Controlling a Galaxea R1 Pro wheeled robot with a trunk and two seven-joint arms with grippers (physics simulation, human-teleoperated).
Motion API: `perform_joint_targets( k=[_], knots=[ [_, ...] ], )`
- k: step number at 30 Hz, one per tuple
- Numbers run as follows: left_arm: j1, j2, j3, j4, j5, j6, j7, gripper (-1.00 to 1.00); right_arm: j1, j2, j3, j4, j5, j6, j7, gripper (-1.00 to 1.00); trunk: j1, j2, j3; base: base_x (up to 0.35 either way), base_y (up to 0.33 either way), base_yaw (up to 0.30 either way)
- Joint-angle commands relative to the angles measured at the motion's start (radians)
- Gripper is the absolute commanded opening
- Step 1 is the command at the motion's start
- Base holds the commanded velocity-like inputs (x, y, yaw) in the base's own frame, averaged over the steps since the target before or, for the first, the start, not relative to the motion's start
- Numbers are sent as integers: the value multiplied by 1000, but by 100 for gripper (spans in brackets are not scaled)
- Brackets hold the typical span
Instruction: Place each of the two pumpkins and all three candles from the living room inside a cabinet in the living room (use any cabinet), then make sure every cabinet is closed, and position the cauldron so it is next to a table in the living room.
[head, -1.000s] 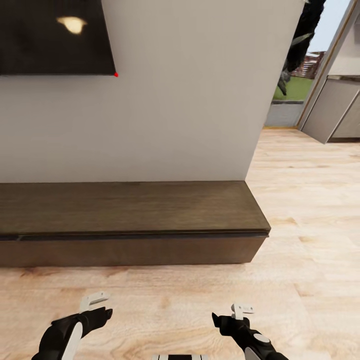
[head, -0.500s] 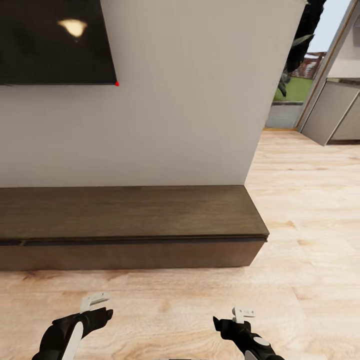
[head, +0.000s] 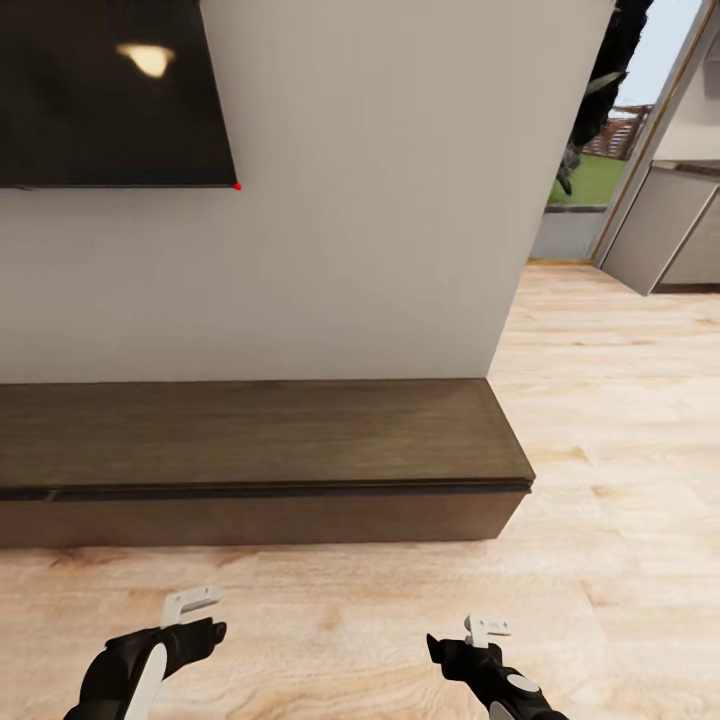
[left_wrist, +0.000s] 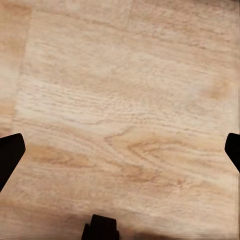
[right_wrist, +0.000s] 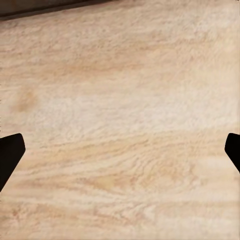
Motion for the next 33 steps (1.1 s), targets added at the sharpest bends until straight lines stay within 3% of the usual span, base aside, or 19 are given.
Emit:
perform_joint_targets(
  k=[1, 10, 13, 22, 33],
  knots=[
    [0, 0, 0, 0, 0, 4, 0, 100, 0, 0, 0, 1, 0, 0, 1, 100, -4, 7, 3, 0, 0, 0],
    [0, -1, 0, 1, -3, 39, 4, 100, 0, 2, -20, 2, -7, 10, -7, 100, -38, 70, 31, 0, 0, 13],
    [0, -4, -1, 1, -2, 44, 4, 100, 0, 3, -55, 3, -20, 14, -11, 100, -50, 91, 41, 0, 0, 210],
    [0, -7, -3, 2, -3, 45, 5, 100, 0, 8, -65, 32, -20, 18, -12, 100, -84, 154, 64, 0, 0, 275],
    [0, -6, -3, 2, -2, 46, 5, 100, 0, 53, -64, 78, -11, 18, -13, 100, -127, 231, 89, 0, 0, 252]
  ],
)
